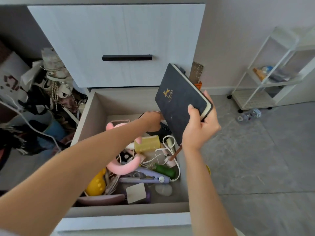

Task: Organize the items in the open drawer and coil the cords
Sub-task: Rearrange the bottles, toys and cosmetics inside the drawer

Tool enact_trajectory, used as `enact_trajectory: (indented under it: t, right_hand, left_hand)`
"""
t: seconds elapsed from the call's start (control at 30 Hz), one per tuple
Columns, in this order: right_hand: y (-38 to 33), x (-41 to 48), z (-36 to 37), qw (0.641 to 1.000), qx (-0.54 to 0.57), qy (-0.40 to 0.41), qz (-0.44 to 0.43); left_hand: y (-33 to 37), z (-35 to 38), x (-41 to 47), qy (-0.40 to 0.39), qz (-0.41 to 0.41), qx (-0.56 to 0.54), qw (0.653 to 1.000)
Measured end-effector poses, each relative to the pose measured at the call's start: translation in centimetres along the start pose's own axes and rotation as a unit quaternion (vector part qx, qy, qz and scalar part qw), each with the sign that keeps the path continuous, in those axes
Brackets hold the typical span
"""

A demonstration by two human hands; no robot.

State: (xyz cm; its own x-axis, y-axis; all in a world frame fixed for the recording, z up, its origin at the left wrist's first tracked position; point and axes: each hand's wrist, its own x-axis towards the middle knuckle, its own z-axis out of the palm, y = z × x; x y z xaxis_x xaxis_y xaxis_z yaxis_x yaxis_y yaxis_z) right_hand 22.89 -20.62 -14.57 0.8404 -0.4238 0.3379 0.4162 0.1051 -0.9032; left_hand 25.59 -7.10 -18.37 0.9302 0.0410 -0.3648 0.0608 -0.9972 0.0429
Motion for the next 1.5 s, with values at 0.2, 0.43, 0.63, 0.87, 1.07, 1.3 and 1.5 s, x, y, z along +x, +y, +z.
enact_trajectory:
  t: [0.2, 0.43, 0.63, 0.87, 1.07, 1.3, 1.5]
  right_hand:
    - [0.5, 0.4, 0.1, 1.000, 0.024, 0.000, 0.003]
    - [0.7, 0.4, 0.1, 1.000, 0.017, 0.003, -0.001]
    - [0.5, 0.4, 0.0, 0.998, -0.043, -0.018, -0.047]
    - [0.8, -0.1, -0.2, 0.974, -0.140, -0.084, -0.155]
    - [0.7, -0.4, 0.2, 0.957, -0.190, -0.115, -0.187]
    - [1.4, -3.4, 1.5, 0.946, -0.245, -0.206, -0.042]
    - [1.8, -4.8, 2.1, 0.961, -0.146, -0.154, 0.175]
  left_hand:
    - [0.8, 3.0, 1.6, -0.099, -0.005, 0.016, 0.995]
    - [-0.4, 3.2, 2.4, -0.084, 0.043, 0.096, 0.991]
    - [-2.3, 1.8, -1.5, -0.157, 0.043, 0.005, 0.987]
    - [-1.1, 1.9, -6.8, -0.112, 0.123, -0.045, 0.985]
    - [-1.9, -0.6, -12.2, -0.100, 0.151, 0.046, 0.982]
    - [-5.7, -0.2, -16.7, -0.354, 0.081, 0.082, 0.928]
    - [-7.1, 1.6, -16.7, -0.272, 0.101, -0.141, 0.947]
